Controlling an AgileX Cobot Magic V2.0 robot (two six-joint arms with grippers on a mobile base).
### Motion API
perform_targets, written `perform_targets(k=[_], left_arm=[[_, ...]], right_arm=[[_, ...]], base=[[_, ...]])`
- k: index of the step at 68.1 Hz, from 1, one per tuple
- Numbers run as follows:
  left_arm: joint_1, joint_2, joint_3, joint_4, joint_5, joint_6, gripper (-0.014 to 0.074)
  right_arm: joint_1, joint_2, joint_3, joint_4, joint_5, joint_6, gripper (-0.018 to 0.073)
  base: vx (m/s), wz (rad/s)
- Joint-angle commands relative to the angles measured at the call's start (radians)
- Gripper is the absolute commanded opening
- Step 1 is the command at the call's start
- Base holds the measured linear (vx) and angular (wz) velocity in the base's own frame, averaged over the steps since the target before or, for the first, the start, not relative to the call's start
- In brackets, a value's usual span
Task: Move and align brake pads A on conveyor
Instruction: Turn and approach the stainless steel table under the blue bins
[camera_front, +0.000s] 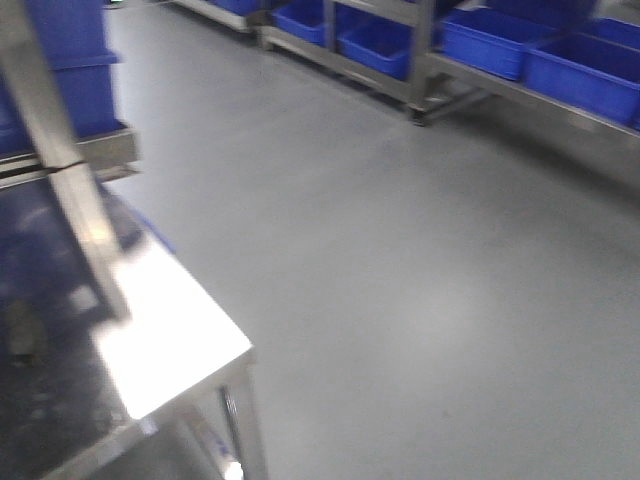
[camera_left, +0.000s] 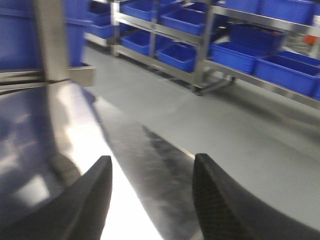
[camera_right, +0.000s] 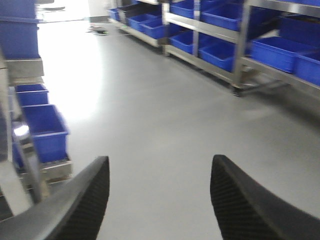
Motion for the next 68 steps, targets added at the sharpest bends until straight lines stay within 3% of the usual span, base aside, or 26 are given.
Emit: perform_targets(k=[1, 43, 68], left_arm=[[-0.001, 0.015, -0.026, -0.002, -0.077, -0.002, 0.0351], [-0.001, 0.015, -0.026, -0.002, -0.077, -0.002, 0.0351], [-0.001, 0.015, -0.026, -0.002, -0.077, -0.002, 0.0351]], right_arm=[[-0.004, 0.014, -0.027, 0.0, -0.074, -0.007, 0.0432], [-0.004, 0.014, -0.027, 0.0, -0.074, -0.007, 0.0432], [-0.004, 0.014, -0.027, 0.0, -0.074, -0.007, 0.0432]], base=[[0.23, 0.91], [0.21, 0.82], [0.11, 0.44]])
